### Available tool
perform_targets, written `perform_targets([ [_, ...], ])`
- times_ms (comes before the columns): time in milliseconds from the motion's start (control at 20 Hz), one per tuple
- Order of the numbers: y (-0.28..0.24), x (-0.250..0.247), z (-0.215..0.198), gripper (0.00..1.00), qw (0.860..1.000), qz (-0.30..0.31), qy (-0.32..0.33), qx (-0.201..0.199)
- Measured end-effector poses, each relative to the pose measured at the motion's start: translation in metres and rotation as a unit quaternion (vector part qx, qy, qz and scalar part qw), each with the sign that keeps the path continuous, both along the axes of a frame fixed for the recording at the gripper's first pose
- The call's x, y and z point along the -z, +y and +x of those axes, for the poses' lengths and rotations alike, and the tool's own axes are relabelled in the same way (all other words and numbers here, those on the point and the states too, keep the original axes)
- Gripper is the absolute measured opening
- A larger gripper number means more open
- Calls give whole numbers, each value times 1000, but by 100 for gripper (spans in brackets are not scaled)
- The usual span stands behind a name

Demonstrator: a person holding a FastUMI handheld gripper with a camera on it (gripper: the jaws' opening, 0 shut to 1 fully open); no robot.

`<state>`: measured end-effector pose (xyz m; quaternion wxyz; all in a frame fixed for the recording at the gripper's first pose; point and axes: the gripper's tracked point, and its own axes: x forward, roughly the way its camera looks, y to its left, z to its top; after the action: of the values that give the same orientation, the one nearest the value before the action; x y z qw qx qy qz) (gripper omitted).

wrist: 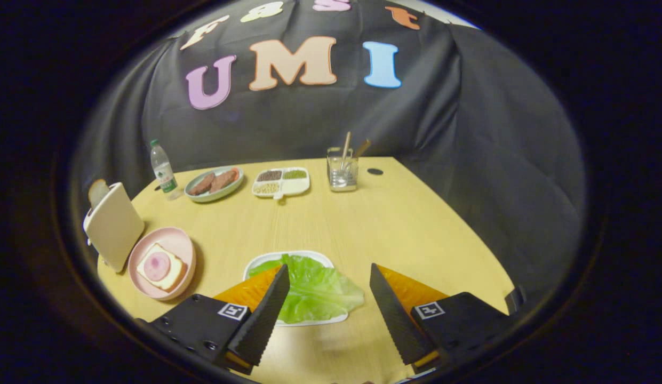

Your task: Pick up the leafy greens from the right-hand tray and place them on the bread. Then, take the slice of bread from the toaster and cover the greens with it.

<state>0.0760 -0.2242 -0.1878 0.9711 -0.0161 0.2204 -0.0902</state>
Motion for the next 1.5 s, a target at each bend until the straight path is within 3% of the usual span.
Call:
perform_targets([
  [550,-16,60,14,97,997,22,72,-11],
  [1250,-14,52,15,13,997,-8,73,-6],
  [1350,-16,44,17,4,998,-23,60,-5],
  [1500,-5,34,16,4,998,-16,53,-19],
])
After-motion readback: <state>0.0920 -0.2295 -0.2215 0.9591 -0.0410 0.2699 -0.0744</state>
